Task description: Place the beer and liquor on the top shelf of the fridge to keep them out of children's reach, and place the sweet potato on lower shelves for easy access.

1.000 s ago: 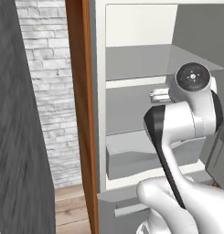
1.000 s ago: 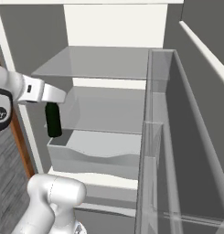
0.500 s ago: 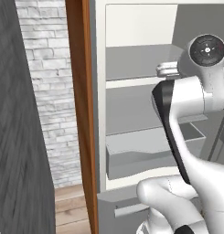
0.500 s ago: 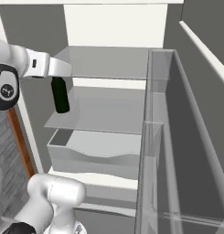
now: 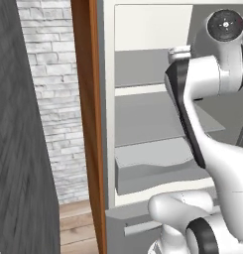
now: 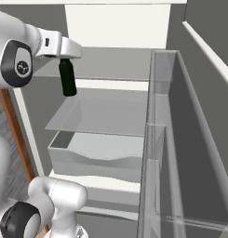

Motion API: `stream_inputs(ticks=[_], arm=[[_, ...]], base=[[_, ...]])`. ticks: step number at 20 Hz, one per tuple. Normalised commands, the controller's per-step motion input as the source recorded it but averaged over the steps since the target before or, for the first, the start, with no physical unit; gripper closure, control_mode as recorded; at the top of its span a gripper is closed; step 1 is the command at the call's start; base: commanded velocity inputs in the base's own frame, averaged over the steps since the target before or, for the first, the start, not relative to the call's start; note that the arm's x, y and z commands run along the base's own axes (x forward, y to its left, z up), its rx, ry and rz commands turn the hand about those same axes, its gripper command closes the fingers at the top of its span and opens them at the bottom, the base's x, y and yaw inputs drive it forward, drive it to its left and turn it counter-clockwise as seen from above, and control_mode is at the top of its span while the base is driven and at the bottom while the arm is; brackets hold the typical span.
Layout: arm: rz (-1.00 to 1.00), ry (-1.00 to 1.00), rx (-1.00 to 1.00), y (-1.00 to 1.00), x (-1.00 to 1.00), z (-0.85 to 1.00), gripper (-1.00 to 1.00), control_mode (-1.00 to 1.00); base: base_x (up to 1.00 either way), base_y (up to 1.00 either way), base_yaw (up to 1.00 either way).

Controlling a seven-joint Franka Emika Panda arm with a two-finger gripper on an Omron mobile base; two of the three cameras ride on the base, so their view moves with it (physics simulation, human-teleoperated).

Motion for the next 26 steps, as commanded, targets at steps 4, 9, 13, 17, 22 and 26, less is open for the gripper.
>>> stream_inputs(ticks=[4,9,13,17,22,26], arm=[[0.11,-0.15,0.04,-0.18,0.64,0.00,1.00,-1.00],[0.13,-0.22,0.07,-0.20,0.64,0.00,1.00,-1.00],[0.13,-0.18,0.04,-0.17,0.68,0.00,1.00,-1.00],[0.14,-0.08,0.03,-0.17,0.79,0.00,1.00,-1.00],[0.13,0.00,0.00,-0.12,0.82,0.00,1.00,-1.00],[0.12,0.00,0.00,-0.01,0.87,0.00,1.00,-1.00]], base=[[0.00,0.00,0.00],[0.00,0.00,0.00],[0.00,0.00,0.00],[0.00,0.00,0.00],[0.00,0.00,0.00],[0.00,0.00,0.00]])
